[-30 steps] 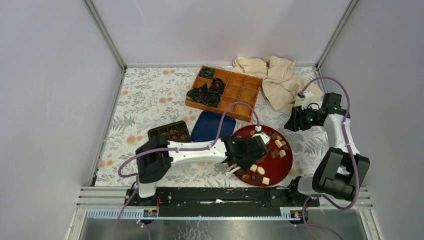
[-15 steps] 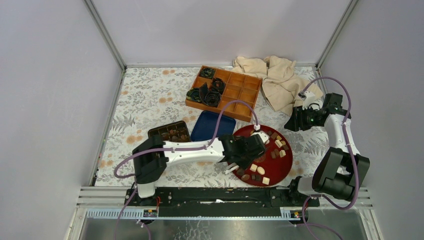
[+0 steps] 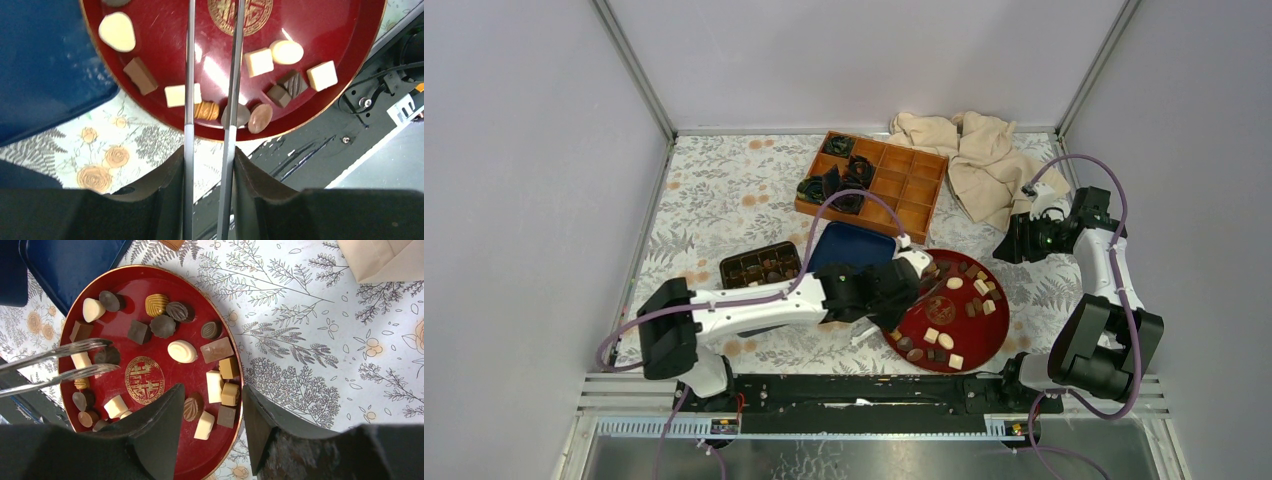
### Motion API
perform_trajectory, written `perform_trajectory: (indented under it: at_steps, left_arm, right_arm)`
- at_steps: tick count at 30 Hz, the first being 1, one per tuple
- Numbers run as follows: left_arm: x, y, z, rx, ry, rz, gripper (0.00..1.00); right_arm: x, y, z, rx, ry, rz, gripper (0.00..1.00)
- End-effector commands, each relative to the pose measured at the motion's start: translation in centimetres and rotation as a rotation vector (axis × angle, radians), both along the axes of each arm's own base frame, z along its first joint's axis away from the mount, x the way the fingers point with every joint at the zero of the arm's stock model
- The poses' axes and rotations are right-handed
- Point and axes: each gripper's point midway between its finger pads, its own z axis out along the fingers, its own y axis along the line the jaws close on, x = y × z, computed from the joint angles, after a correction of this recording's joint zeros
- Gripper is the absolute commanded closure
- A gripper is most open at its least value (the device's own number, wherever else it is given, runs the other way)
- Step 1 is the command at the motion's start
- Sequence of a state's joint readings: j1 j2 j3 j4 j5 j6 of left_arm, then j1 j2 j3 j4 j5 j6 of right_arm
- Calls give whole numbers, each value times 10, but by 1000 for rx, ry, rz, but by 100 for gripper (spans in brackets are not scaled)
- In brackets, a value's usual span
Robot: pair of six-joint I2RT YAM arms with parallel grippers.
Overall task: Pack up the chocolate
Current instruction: Pick up the fake chocolate from the plate, then place the fake chocolate in the packing box.
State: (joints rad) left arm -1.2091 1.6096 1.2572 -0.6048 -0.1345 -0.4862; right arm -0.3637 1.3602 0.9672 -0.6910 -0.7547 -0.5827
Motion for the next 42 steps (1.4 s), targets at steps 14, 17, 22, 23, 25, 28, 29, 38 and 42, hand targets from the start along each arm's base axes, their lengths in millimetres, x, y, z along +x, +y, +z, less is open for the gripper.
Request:
perform_trajectory:
  at_steps: [14,17,22,23,25,28,29,38,42]
  left_arm:
    - [5,138,43,-12,22,360,100]
    - [-2,180,37,70,45,461,100]
    - [-9,221,34,141,49,580,100]
    - [-10,226,35,148,48,590,100]
    - [-12,232,37,150,45,609,100]
    - [-16,241,35,180,54,625,100]
    - [-18,243,34,189,58,627,100]
    - [-19,248,21,232,67,634,93]
    - [-16,249,21,243,59,635,87]
  right_arm:
    - [-1,3,12,16,-44,17,47]
    - [-1,3,11,15,-42,16,47]
    - [-1,3,9,17,-37,16,47]
    - [-1,3,9,19,-35,16,47]
    - [-1,3,9,19,-35,15,46]
    - [-1,3,9,18,-33,14,46]
    - [-1,3,9,17,-33,14,46]
    - [-1,2,8,16,-31,13,46]
    - [-1,3,8,17,-30,14,46]
